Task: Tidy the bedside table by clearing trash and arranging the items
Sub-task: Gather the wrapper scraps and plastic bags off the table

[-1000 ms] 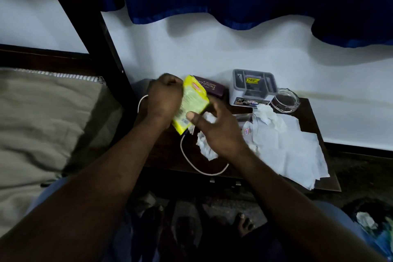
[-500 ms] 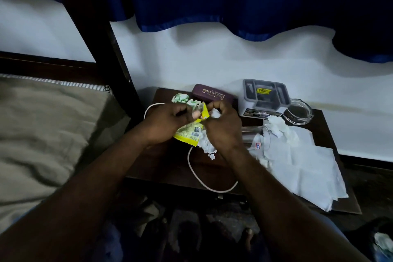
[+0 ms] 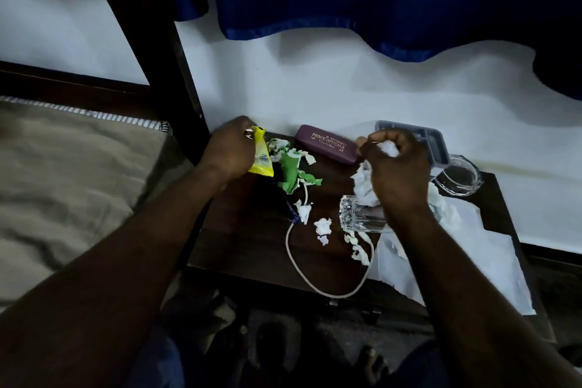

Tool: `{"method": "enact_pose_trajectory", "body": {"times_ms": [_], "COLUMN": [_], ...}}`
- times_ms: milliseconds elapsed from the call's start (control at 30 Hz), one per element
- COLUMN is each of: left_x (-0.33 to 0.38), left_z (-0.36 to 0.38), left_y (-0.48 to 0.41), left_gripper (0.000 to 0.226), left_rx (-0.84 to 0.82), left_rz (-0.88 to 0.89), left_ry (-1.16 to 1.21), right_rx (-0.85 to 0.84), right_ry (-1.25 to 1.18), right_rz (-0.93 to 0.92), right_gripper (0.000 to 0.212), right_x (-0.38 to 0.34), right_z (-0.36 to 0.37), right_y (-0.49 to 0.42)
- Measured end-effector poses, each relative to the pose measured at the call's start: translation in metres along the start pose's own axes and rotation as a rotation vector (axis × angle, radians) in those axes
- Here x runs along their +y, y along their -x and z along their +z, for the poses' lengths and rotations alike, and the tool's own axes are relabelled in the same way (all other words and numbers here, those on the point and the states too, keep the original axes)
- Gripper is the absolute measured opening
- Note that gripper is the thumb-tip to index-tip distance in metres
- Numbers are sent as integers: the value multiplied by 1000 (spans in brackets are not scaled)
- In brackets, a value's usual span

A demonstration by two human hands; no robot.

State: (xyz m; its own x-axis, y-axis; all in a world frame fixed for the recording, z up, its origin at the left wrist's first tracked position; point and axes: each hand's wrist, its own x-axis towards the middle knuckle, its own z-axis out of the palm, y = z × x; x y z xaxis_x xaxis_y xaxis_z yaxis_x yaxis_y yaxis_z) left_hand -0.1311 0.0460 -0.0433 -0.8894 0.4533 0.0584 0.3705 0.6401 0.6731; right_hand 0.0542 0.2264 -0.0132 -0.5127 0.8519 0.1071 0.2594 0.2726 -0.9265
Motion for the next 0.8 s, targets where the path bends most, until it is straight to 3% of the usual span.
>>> {"method": "enact_pose_trajectory", "body": {"times_ms": [133,300,433,633,800], "left_x": [6,16,17,22,20], "left_z": [1,14,30,52,60], "left_y": [-22,-44,-55,-49,-45], "left_gripper": [35,21,69,46,50], "left_rx": [-4,21,-37,-193,-202], "left_rz": [36,-15,-55,-66,-33], "left_ry": [-36,-100,-288,-401,-453], "right_rx": [28,31,6,-77,-145], "right_ry": [51,75,84,210,238], "right_rz": [-41,-103,-111,-234,-315], "right_gripper": [16,14,14,11,13], "right_x": [7,11,15,18,21], "right_z": [-16,-28,-35,-31,-25], "right_y": [-7,-5,-9,-6,-1]}}
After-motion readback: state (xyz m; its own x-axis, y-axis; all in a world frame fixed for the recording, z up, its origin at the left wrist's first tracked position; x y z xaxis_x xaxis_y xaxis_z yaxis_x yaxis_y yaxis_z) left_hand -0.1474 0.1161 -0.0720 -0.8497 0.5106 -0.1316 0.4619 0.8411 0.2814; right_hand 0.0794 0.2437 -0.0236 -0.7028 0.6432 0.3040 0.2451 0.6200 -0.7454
